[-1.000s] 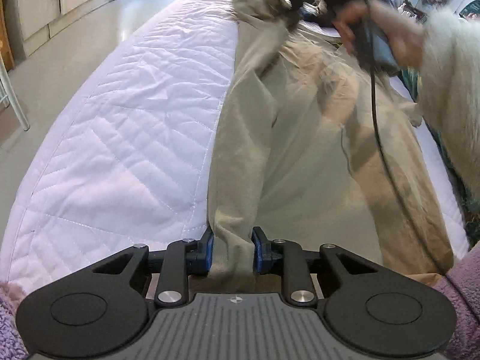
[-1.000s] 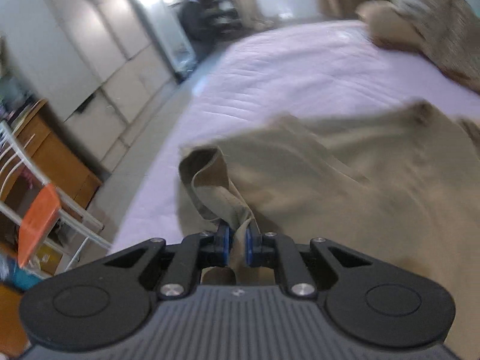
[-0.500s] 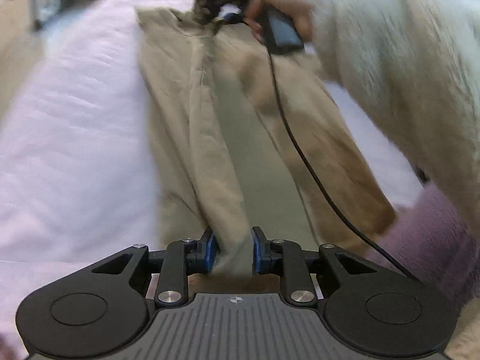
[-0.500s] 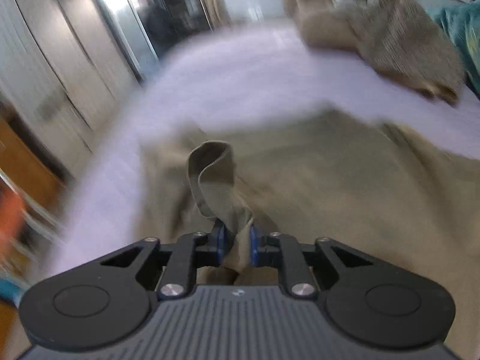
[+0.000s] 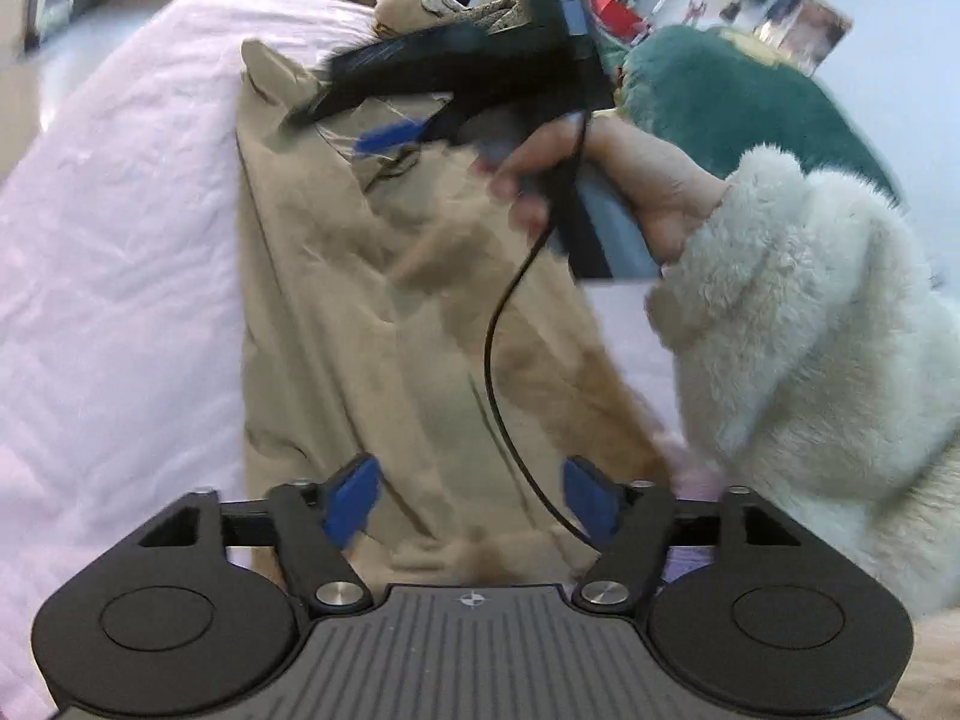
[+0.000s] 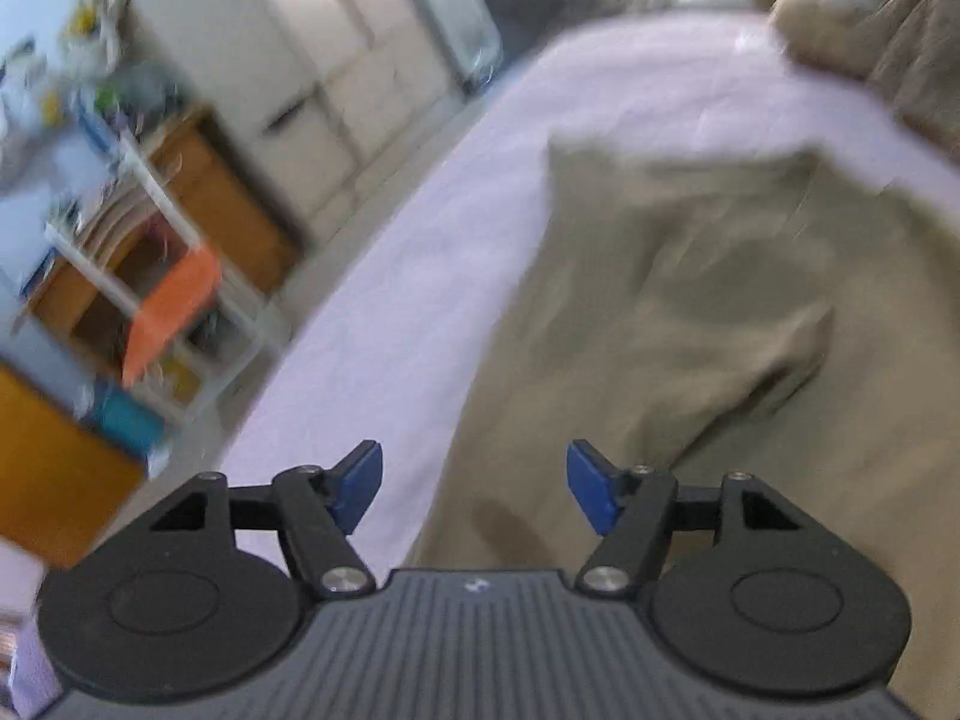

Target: Fold clothes

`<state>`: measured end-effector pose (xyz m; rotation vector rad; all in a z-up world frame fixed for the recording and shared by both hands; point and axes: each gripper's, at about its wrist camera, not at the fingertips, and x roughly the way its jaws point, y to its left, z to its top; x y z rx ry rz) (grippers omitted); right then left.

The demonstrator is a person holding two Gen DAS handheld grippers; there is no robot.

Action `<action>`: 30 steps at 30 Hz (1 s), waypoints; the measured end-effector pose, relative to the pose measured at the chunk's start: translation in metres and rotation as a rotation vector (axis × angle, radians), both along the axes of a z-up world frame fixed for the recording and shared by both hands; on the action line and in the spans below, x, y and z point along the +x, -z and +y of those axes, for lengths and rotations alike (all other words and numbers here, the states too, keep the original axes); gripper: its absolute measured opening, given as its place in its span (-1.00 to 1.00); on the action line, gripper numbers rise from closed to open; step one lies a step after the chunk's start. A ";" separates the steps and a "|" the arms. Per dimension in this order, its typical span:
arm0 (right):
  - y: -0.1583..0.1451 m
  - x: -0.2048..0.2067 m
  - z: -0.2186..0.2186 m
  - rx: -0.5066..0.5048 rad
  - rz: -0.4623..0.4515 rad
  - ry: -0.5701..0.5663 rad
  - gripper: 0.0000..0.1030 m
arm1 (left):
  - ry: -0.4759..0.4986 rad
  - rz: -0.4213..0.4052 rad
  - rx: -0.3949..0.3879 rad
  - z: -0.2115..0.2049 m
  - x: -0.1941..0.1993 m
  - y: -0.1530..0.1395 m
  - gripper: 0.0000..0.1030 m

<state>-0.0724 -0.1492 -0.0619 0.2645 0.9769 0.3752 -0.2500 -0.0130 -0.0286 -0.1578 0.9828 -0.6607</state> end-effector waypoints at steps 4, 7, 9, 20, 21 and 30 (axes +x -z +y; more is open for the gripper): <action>0.044 -0.005 0.021 -0.306 0.100 -0.038 0.26 | 0.002 0.005 0.084 -0.011 -0.004 0.013 0.38; 0.038 -0.011 0.028 -0.457 0.137 -0.030 0.34 | 0.004 0.008 0.148 -0.019 -0.008 0.023 0.39; 0.031 -0.017 0.027 -0.472 0.117 -0.042 0.35 | 0.005 0.010 0.190 -0.025 -0.010 0.030 0.39; 0.024 -0.024 -0.001 -0.389 0.131 0.030 0.50 | 0.037 0.042 0.282 -0.036 -0.014 0.045 0.43; 0.016 -0.025 -0.012 -0.377 0.115 0.047 0.50 | 0.024 0.022 0.261 -0.034 -0.013 0.033 0.43; -0.003 -0.009 -0.194 -0.246 0.111 0.396 0.63 | 0.150 -0.041 0.082 -0.115 0.007 0.007 0.43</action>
